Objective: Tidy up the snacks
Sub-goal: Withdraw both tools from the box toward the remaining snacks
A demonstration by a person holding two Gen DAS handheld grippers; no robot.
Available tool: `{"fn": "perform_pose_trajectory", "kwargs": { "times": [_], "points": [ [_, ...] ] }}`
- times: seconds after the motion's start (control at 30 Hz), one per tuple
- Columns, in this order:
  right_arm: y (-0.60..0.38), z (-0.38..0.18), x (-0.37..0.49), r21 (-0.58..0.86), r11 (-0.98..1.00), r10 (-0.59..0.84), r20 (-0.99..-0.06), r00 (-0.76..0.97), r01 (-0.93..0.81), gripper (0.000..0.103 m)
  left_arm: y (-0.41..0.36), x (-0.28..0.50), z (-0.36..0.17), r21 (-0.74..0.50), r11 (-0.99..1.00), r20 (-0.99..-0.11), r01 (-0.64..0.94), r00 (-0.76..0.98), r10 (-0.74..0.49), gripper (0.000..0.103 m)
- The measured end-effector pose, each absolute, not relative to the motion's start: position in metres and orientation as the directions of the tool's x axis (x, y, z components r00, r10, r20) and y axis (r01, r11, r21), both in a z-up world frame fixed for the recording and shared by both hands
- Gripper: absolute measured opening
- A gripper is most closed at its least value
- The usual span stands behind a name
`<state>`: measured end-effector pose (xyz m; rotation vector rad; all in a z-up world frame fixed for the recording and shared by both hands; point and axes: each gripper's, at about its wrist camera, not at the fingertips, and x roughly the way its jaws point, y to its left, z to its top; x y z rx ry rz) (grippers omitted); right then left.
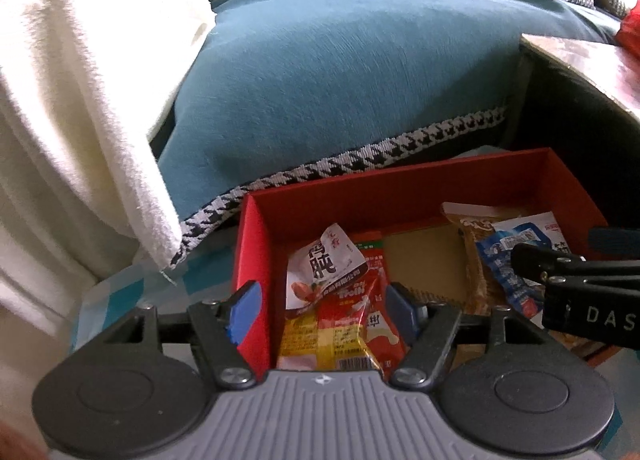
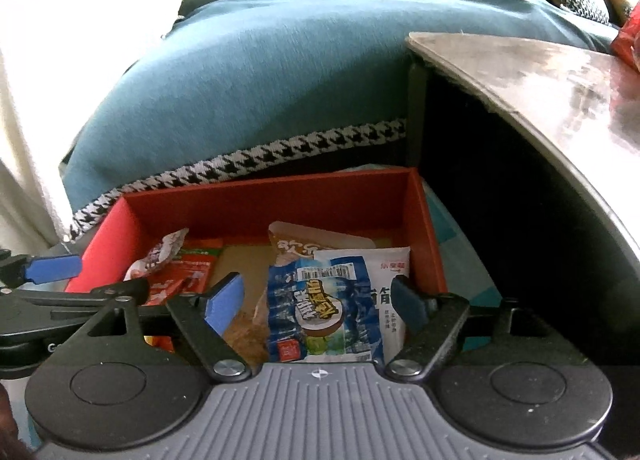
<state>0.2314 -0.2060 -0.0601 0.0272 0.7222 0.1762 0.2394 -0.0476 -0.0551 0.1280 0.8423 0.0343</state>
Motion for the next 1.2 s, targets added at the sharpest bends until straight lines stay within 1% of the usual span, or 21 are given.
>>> {"fn": "perform_pose_trajectory", "kwargs": {
  "times": [0.33, 0.47, 0.53, 0.73, 0.87, 0.97, 1.1, 1.2],
  "points": [
    [-0.201, -0.051, 0.216, 0.086, 0.981, 0.187, -0.637, 0.747, -0.172, 0.087, -0.044, 0.213, -0.040, 0.115, 0.993, -0.730, 0.020, 0.679, 0.070, 0.064],
    [-0.198, -0.049, 0.209, 0.074, 0.981, 0.185, -0.632, 0.753, -0.179, 0.089, -0.038, 0.201, -0.036, 0.108, 0.994, -0.729, 0.011, 0.680, 0.072, 0.065],
    [-0.196, -0.048, 0.203, 0.069, 0.980, 0.189, -0.630, 0.753, -0.189, 0.091, -0.035, 0.196, -0.035, 0.107, 0.994, -0.731, 0.008, 0.679, 0.073, 0.065],
    [-0.190, -0.046, 0.182, 0.055, 0.975, 0.201, -0.635, 0.746, -0.216, 0.091, -0.025, 0.175, -0.037, 0.110, 0.994, -0.738, 0.000, 0.670, 0.081, 0.066],
    [-0.189, -0.043, 0.165, 0.073, 0.972, 0.218, -0.630, 0.745, -0.223, 0.092, -0.017, 0.160, -0.038, 0.108, 0.994, -0.744, -0.003, 0.663, 0.083, 0.067],
    [-0.187, -0.044, 0.153, 0.104, 0.968, 0.241, -0.640, 0.729, -0.229, 0.092, -0.011, 0.148, -0.039, 0.101, 0.995, -0.749, -0.002, 0.658, 0.077, 0.067],
    [-0.182, -0.047, 0.131, 0.110, 0.964, 0.255, -0.647, 0.718, -0.243, 0.092, 0.000, 0.129, -0.039, 0.093, 0.996, -0.755, -0.005, 0.651, 0.074, 0.067],
    [-0.178, -0.051, 0.114, 0.120, 0.958, 0.274, -0.659, 0.701, -0.261, 0.093, 0.009, 0.118, -0.043, 0.090, 0.996, -0.765, -0.008, 0.640, 0.074, 0.071]
  ]
}}
